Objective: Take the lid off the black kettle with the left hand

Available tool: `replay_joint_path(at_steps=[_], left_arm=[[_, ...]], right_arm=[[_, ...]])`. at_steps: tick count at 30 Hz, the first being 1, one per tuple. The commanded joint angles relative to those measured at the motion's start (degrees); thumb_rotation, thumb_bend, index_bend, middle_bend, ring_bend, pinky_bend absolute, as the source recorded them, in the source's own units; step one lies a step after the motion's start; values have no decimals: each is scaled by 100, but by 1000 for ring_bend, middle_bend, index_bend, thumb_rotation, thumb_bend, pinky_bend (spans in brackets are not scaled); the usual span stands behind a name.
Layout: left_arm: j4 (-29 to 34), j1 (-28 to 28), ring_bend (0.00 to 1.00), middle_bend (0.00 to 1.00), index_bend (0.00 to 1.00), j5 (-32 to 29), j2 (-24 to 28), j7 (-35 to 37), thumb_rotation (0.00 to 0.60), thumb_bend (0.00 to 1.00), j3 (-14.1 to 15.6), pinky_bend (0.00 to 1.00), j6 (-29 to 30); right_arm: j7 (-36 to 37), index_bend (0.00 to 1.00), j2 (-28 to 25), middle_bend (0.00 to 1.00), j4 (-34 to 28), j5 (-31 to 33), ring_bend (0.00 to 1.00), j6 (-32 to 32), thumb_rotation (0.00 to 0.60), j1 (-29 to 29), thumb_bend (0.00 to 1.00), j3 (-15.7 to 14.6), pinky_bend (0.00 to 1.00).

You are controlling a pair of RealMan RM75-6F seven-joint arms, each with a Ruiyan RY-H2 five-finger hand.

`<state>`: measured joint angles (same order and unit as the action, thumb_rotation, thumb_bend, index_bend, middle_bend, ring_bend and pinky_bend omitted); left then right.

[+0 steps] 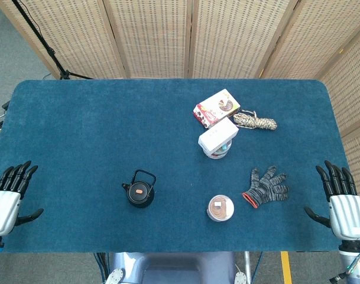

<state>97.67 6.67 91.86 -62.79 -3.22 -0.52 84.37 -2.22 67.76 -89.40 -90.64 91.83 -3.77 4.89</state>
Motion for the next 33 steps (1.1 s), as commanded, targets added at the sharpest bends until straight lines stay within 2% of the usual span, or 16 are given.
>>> replay_joint_path(at_steps=[1,2,5,7,11,14,19,27,33], left_arm=[[394,449,0,0,29,247,129,-245,600,49,-120,7,-449],[482,569,0,0,35,265,126,-349,600,49,-174,6,-575],[773,934,0,0,183,246,61,-622,600,87,-304,0,-1031],[966,1186,0,0,273,122,-45,-930,600,156,-411,0,-1374],[1322,1582,0,0,363,-467,-447,-1664,600,250,-653,0,-1914],[1387,1828,0,0,383,-1036,-850,-2299,600,300,-823,0,-2128],[1334,2102,0,0,383,-1816,-1459,-3060,600,353,-914,0,-2222],[1079,2366,0,0,428,-2373,-1916,-3271,600,369,-833,0,-2334],[921,2435,0,0,443,-2520,-2082,-3305,600,369,-728,0,-2261]], right_arm=[[5,0,3,0,6,13,0,-29,600,-12,0,1,0],[7,0,3,0,8,15,0,-37,600,-16,0,2,0],[20,0,-9,0,8,34,0,-50,600,-22,0,14,0],[54,0,-27,0,5,70,0,-37,600,-18,0,42,0],[153,0,-74,0,10,149,0,-52,600,-10,0,76,0],[238,0,-107,0,15,181,0,-76,600,-13,0,89,0],[375,0,-165,0,6,245,0,-122,600,-22,0,116,0],[493,0,-215,0,-1,278,0,-169,600,-34,0,127,0],[528,0,-232,0,7,316,0,-190,600,-40,0,143,0]])
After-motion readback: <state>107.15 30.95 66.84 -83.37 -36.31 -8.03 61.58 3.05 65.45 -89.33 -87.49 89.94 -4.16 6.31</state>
